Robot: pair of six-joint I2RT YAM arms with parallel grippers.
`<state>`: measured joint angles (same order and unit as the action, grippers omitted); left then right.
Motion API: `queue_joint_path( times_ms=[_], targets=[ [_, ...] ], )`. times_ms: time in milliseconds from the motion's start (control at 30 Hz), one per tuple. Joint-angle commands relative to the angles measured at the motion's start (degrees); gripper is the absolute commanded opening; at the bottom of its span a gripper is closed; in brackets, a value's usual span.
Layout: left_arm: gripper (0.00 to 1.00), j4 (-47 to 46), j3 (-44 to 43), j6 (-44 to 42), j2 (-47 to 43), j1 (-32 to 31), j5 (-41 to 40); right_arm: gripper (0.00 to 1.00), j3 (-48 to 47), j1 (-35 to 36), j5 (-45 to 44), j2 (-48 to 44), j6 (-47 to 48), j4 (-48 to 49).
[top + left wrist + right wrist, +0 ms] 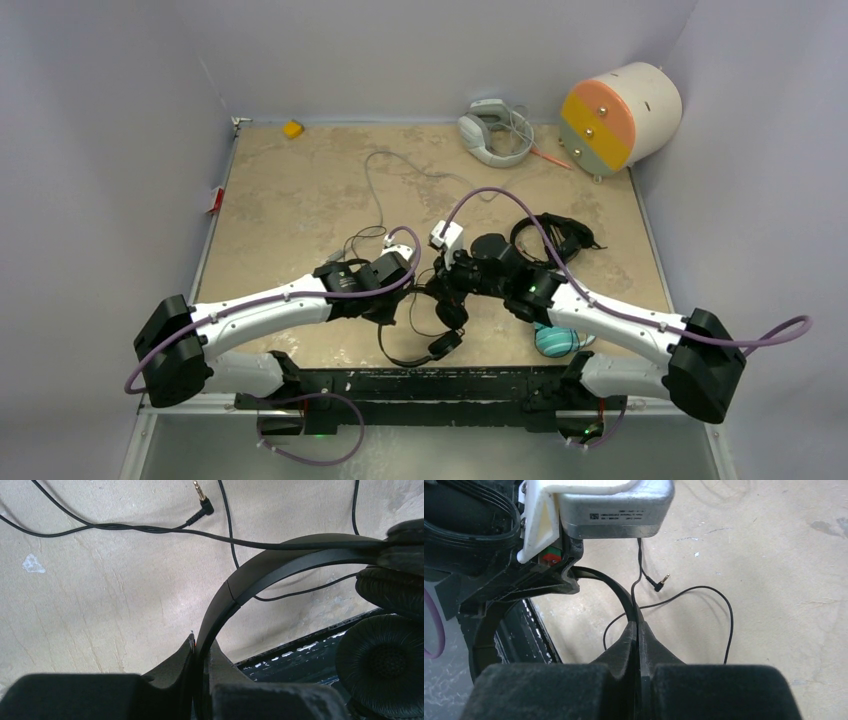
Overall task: Wrap the headphones
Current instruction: Untie the headphones cable from the headphones.
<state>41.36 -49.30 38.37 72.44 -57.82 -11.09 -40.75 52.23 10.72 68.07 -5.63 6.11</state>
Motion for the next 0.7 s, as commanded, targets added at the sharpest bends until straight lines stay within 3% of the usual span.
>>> queue_joint_path(
  times_ms=[0,200,367,567,667],
  targets=[
    [0.00,-2.3,-0.4,1.0,-1.1,0.0,1.0,0.00,1.4,0.0,-6.4,-3.5,-4.2,0.6],
    [0.00,-1.5,0.1,2.2,-0.9,0.0,-0.5,0.00,2.0,-6.1,-10.6,-8.1,-12.6,-2.7],
    [0.00,4.7,-1.8,7.3,-3.5,0.5,-7.6,0.00,4.2,-13.2,-27.5,-14.5,-24.7,-10.2],
    [0.00,10.3,-2.7,7.8,-12.2,9.9,-10.6,0.00,5.5,-16.6,-45.6,-24.4,-37.1,-21.4],
    [0.00,13.0,-4.1,9.2,-15.9,12.4,-14.6,0.00,5.7,-16.6,-49.2,-27.7,-38.7,-24.3]
  ],
)
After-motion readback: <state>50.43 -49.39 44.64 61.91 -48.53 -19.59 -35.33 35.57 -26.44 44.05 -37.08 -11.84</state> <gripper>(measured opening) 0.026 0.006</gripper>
